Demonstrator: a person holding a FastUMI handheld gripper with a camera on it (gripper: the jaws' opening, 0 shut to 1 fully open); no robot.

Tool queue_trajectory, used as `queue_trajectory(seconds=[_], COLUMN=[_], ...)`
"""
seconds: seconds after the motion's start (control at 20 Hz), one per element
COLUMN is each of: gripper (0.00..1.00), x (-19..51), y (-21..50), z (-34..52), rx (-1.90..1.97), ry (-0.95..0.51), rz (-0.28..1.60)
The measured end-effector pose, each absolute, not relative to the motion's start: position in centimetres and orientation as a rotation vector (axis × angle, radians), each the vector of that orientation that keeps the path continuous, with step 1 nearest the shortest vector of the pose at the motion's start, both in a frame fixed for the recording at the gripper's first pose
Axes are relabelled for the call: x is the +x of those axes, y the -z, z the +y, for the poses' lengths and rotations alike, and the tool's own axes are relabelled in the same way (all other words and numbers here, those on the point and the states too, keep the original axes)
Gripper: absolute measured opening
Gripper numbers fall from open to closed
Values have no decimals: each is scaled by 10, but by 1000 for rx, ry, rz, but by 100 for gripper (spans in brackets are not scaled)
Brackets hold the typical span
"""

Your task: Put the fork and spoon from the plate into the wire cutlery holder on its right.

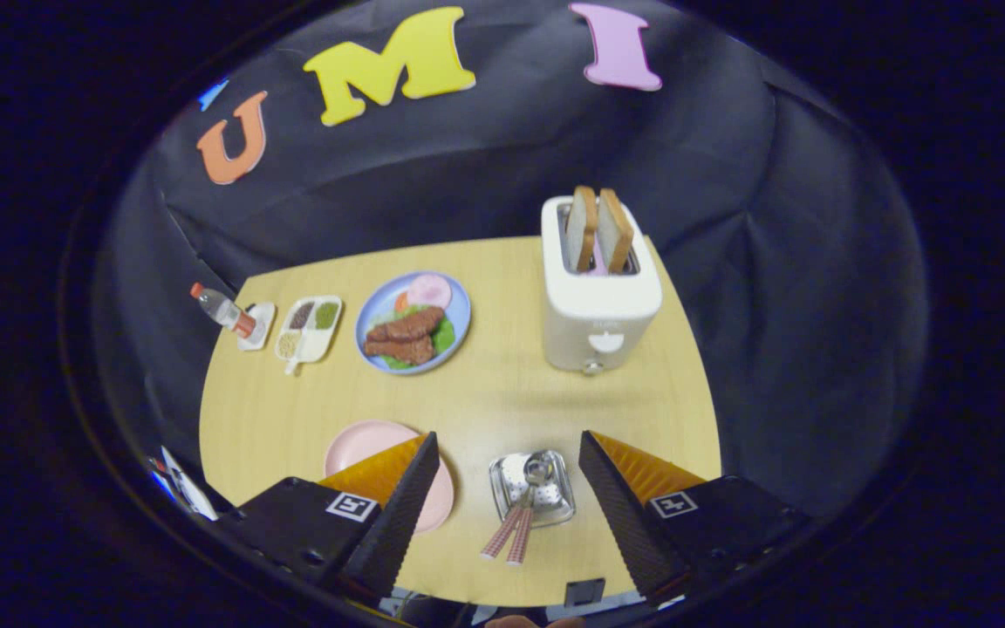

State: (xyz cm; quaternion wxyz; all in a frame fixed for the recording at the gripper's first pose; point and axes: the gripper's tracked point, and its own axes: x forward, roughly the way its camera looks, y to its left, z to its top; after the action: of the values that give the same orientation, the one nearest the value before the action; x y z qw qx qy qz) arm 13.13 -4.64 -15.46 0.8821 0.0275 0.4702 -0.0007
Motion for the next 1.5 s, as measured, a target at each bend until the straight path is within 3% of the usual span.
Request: queue_trajectory(seconds=[0.3, 0.7, 1.5], gripper=[97, 96, 96], x=[98, 50, 8], y=[87, 16, -3], z=[-31, -34, -39], rx=[103, 117, 91], ry=[-13, 31, 61], rz=[592, 256, 108])
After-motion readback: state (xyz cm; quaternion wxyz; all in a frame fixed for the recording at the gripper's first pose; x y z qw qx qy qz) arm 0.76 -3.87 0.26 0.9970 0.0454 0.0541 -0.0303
